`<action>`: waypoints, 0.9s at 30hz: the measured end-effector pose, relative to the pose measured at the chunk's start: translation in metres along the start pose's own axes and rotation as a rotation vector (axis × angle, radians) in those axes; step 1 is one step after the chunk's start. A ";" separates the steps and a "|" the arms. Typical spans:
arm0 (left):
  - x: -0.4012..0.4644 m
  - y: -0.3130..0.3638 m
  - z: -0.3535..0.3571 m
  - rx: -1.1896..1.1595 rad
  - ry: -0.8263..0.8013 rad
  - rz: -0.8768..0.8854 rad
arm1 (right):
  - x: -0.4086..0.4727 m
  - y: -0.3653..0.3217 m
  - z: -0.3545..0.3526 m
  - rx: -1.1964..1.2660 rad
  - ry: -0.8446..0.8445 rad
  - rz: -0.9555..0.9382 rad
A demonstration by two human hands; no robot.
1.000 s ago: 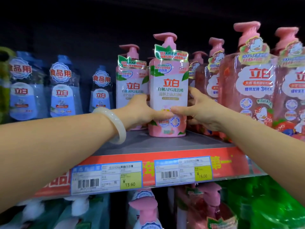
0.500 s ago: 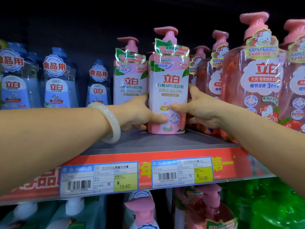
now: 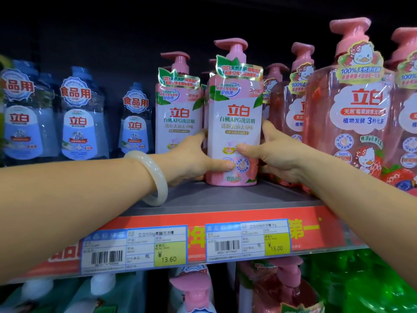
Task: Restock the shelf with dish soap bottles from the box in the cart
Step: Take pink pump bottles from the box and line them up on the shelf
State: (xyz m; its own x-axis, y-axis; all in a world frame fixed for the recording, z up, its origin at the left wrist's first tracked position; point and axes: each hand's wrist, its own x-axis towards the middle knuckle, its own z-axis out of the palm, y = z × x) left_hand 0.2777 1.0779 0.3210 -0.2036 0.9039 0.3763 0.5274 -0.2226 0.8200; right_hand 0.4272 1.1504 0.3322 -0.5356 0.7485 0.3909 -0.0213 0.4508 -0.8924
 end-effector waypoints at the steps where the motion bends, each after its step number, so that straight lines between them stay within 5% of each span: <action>1: -0.001 0.001 0.000 0.013 -0.005 0.009 | 0.000 0.000 0.000 0.003 0.002 -0.004; 7: -0.012 0.021 -0.006 0.173 -0.073 -0.061 | -0.005 -0.008 -0.002 -0.128 0.111 -0.048; 13: -0.049 0.048 -0.046 0.926 0.019 0.041 | -0.051 -0.064 0.024 -0.654 0.140 -0.253; 20: -0.158 0.029 -0.134 1.334 0.138 0.023 | -0.093 -0.084 0.157 -1.006 -0.201 -0.383; 27: -0.343 -0.027 -0.259 1.414 0.242 -0.323 | -0.159 -0.116 0.368 -0.963 -0.474 -0.684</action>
State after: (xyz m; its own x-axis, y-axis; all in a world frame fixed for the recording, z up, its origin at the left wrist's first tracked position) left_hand 0.1195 0.6792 0.2818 -0.5218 0.7302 0.4409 0.7546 0.6363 -0.1607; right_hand 0.2046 0.8000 0.2909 -0.9101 0.0677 0.4088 0.1010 0.9930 0.0606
